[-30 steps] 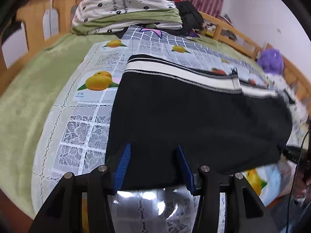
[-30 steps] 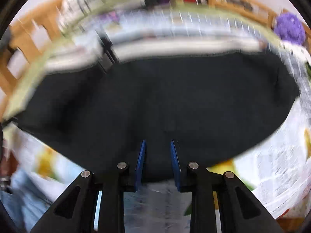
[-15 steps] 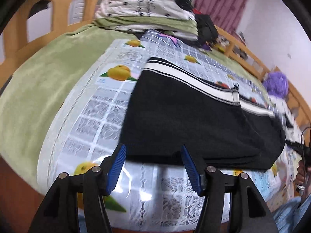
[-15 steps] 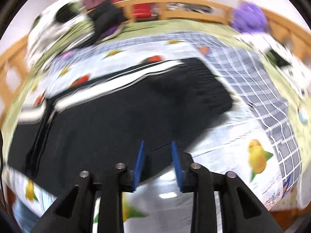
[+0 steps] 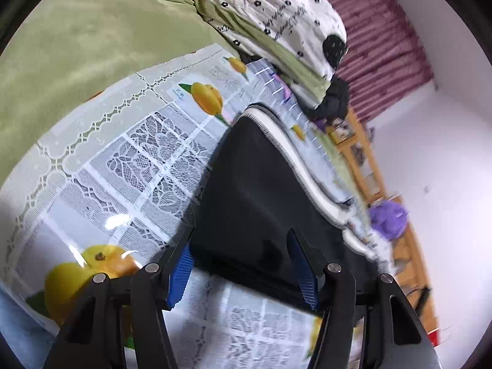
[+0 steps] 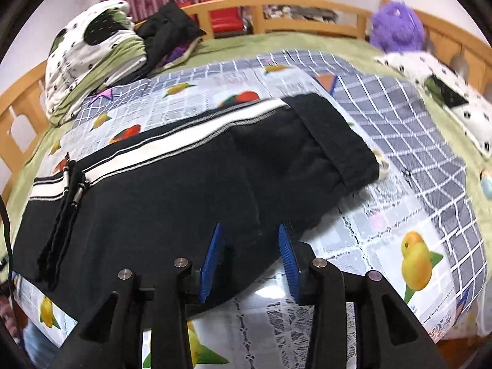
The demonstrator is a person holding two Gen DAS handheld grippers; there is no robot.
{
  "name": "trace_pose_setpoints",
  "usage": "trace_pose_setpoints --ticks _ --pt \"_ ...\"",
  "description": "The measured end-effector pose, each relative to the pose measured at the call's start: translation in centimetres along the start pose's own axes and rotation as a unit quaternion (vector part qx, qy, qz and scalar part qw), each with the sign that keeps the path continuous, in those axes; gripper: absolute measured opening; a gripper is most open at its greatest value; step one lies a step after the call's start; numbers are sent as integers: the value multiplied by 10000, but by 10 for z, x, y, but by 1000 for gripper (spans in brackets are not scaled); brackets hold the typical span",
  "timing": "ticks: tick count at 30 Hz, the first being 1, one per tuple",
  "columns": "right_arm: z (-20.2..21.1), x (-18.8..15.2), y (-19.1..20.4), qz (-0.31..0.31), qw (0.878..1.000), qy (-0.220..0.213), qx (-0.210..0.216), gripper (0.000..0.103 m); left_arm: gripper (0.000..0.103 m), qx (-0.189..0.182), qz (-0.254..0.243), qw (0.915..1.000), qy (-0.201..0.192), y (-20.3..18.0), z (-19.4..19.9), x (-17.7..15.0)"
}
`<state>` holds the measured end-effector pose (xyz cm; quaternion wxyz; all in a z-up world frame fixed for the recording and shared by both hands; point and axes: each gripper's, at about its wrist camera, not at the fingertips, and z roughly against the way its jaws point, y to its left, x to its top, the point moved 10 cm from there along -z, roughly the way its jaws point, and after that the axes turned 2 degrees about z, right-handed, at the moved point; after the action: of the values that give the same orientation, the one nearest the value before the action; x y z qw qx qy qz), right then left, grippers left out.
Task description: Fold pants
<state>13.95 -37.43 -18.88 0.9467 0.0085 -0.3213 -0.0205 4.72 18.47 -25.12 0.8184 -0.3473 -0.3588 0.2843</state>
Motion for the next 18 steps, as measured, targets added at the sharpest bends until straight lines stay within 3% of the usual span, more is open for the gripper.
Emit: trace_pose_setpoints --ticks 3,10,12,13,15,18 --pt "4 -1 10 197 9997 -52 101 41 60 -222 273 9994 -7 1 3 0" --pt "15 -2 13 374 9989 -291 -49 41 56 433 28 9990 -80 -4 -12 -5" --pt "19 -3 17 366 9990 -248 109 34 38 556 117 9983 -111 0 -12 -2" --pt "22 -4 18 397 9989 -222 137 31 24 713 189 9972 -133 4 -12 0" --pt "25 -6 19 466 9986 -205 115 25 16 826 121 9964 -140 0 -9 4" --pt "30 -8 22 531 9982 -122 265 13 12 1312 -812 9872 -416 -40 2 14"
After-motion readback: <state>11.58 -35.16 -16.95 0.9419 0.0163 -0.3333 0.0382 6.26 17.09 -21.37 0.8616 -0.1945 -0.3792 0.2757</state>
